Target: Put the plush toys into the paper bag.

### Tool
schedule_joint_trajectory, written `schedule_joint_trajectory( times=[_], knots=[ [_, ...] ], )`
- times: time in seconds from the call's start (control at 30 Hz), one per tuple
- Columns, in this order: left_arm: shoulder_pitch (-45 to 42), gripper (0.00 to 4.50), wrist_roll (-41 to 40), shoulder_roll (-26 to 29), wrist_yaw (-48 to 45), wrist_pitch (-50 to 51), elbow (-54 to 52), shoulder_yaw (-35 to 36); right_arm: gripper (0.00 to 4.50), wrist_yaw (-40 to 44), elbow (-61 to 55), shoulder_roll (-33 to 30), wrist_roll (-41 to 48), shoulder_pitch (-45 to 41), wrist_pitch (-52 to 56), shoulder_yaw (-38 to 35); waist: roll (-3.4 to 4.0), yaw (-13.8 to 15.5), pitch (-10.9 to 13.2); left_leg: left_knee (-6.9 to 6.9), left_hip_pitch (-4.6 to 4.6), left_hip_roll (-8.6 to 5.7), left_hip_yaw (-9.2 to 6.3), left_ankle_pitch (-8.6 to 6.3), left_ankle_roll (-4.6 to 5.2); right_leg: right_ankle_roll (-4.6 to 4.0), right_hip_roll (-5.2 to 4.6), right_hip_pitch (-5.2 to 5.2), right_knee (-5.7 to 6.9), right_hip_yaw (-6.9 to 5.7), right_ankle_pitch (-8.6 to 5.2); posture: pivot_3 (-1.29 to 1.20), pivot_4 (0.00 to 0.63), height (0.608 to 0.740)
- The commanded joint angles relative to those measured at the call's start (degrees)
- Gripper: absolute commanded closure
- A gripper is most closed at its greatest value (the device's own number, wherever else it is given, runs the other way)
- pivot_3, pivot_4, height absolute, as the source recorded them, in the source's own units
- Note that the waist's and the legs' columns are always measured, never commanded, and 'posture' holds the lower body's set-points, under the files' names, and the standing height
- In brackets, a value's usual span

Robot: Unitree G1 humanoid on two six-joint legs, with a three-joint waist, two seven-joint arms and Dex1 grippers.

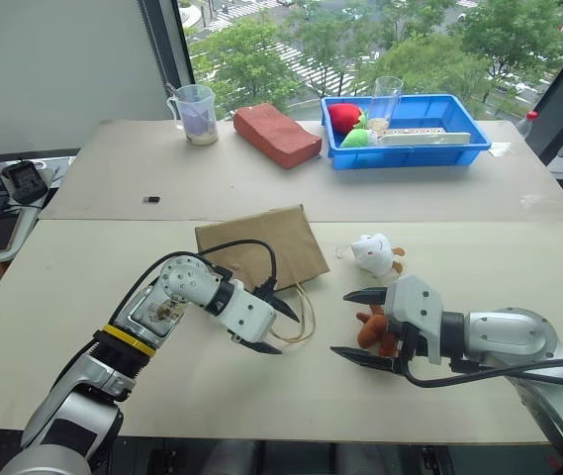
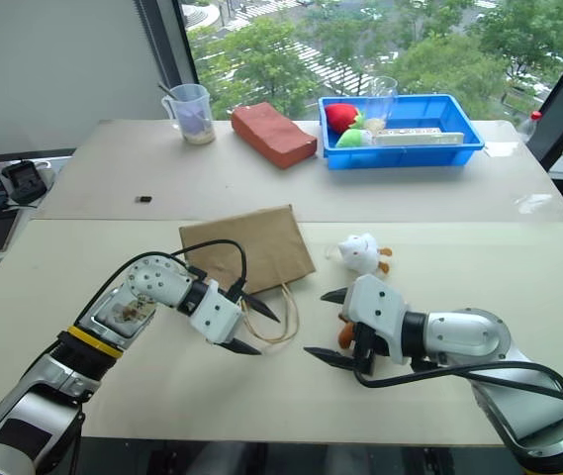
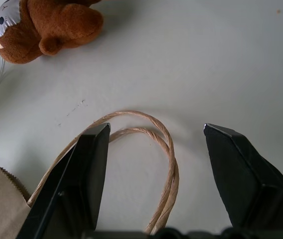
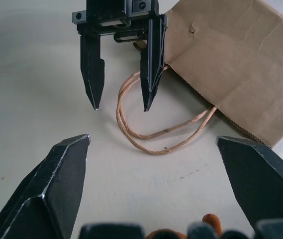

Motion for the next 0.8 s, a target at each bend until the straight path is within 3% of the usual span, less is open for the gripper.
schedule_joint_trajectory(
  times=[0.03, 0.1, 0.2, 0.37, 0.57, 0.8],
  knots=[
    [-0.2, 1.54, 0.3, 0.1, 0.6, -0.9, 0.4, 0.1, 0.00, -0.1, -1.5, -0.6, 0.7, -0.3, 0.1, -1.0, 0.00, 0.0, 0.0, 0.00, 0.00, 0.00, 0.00, 0.00, 0.00, 0.00, 0.00, 0.00, 0.00, 0.00, 0.00, 0.00, 0.150, 0.740],
    [0.0, 1.54, 0.8, 0.1, 0.6, -1.2, 1.0, -0.1, 0.00, -0.2, -1.5, -0.5, 0.7, -0.3, 0.2, -1.0, 0.00, 0.0, 0.0, 0.00, 0.00, 0.00, 0.00, 0.00, 0.00, 0.00, 0.00, -0.01, 0.00, 0.00, 0.00, 0.00, 0.150, 0.740],
    [0.0, 2.32, 1.0, 0.2, 0.4, -1.3, 1.4, -0.4, 0.00, -0.3, -1.5, -0.5, 0.7, -0.2, 0.3, -1.0, 0.00, 0.0, 0.0, 0.00, 0.00, 0.00, 0.00, 0.00, 0.00, 0.00, 0.00, 0.00, 0.01, 0.00, 0.00, 0.00, 0.150, 0.740],
    [0.0, 4.48, 0.9, -0.1, 0.4, -1.4, 1.6, -0.5, 0.00, -0.6, -1.7, -0.4, 0.9, -0.1, 0.6, -1.1, 0.00, 0.0, 0.0, 0.00, 0.00, 0.00, 0.00, 0.00, 0.00, 0.00, 0.00, 0.00, 0.01, 0.00, 0.00, 0.00, 0.150, 0.740],
    [-0.1, 4.48, -0.7, -0.3, -0.2, 0.5, 0.9, 0.0, 0.00, -0.4, -1.4, -0.4, 0.8, 0.3, 0.2, -1.3, 0.00, 0.0, 0.0, 0.00, 0.00, 0.00, 0.00, 0.00, 0.00, 0.00, 0.00, 0.00, 0.01, 0.00, 0.00, 0.00, 0.150, 0.740],
    [-2.3, 4.48, -21.2, 0.8, -5.1, 29.3, -9.9, 7.1, 0.00, -0.6, -1.8, -0.4, 0.5, 1.4, -0.2, -1.5, 0.00, -0.4, 0.0, 0.03, -0.01, 0.01, -0.04, -0.04, 0.06, 0.01, 0.01, -0.02, 0.10, -0.01, 0.00, 0.00, 0.150, 0.740]
  ],
)
